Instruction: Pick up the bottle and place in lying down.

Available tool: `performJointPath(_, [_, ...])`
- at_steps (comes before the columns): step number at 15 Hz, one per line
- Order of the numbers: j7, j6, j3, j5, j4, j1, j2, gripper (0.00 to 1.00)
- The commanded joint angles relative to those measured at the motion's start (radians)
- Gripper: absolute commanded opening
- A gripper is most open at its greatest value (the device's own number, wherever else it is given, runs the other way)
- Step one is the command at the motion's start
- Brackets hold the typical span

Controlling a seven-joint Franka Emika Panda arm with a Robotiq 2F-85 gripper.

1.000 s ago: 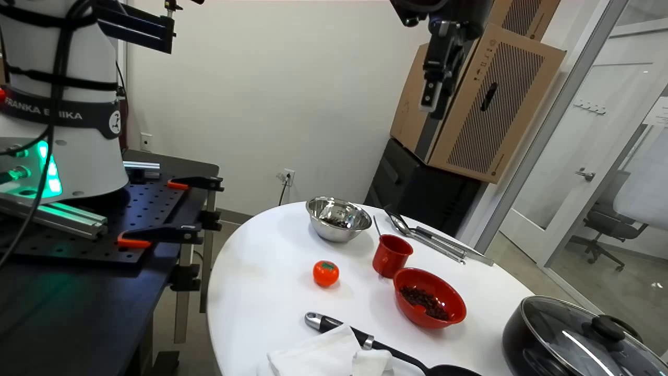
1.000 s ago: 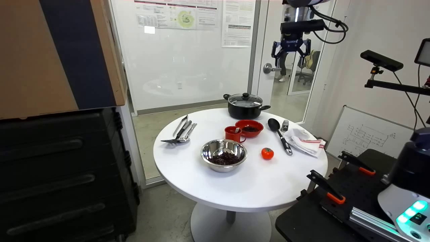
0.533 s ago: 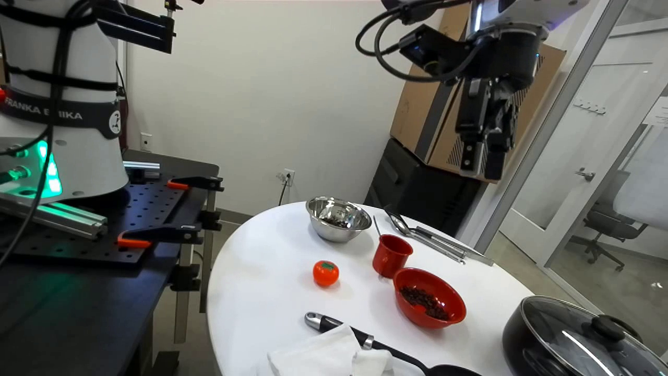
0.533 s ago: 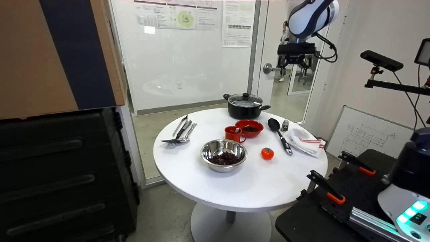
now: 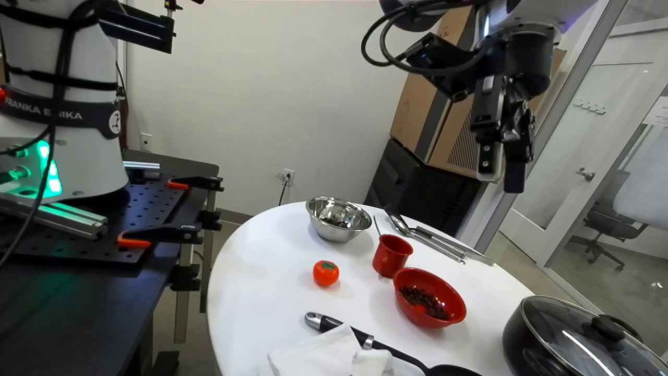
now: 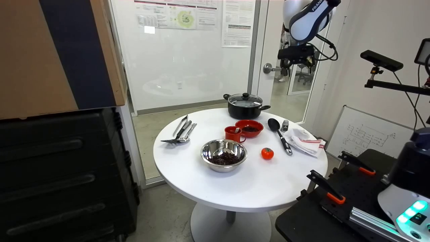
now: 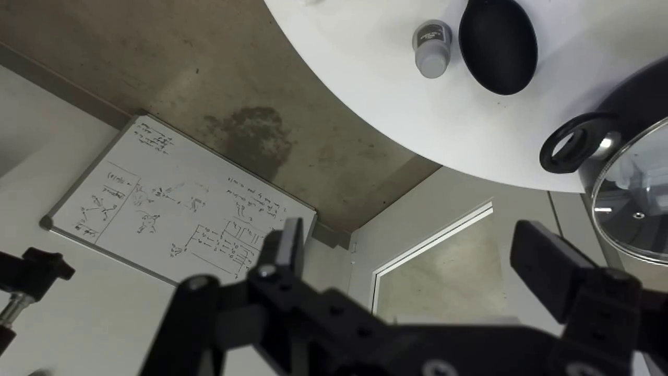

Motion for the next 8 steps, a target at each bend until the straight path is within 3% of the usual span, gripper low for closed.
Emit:
performJointPath(1, [0.117,0.098,-0.015,0.013,-0.057,0.010,-0.027,1.00])
performJointPath(4, [0.297,0.246,-0.038,-0.030,-0.114,0.010,-0.016,1.00])
performJointPath(8, [0.594,0.434,-0.128,-0.292,-0.127,0.012,0.048,1.00])
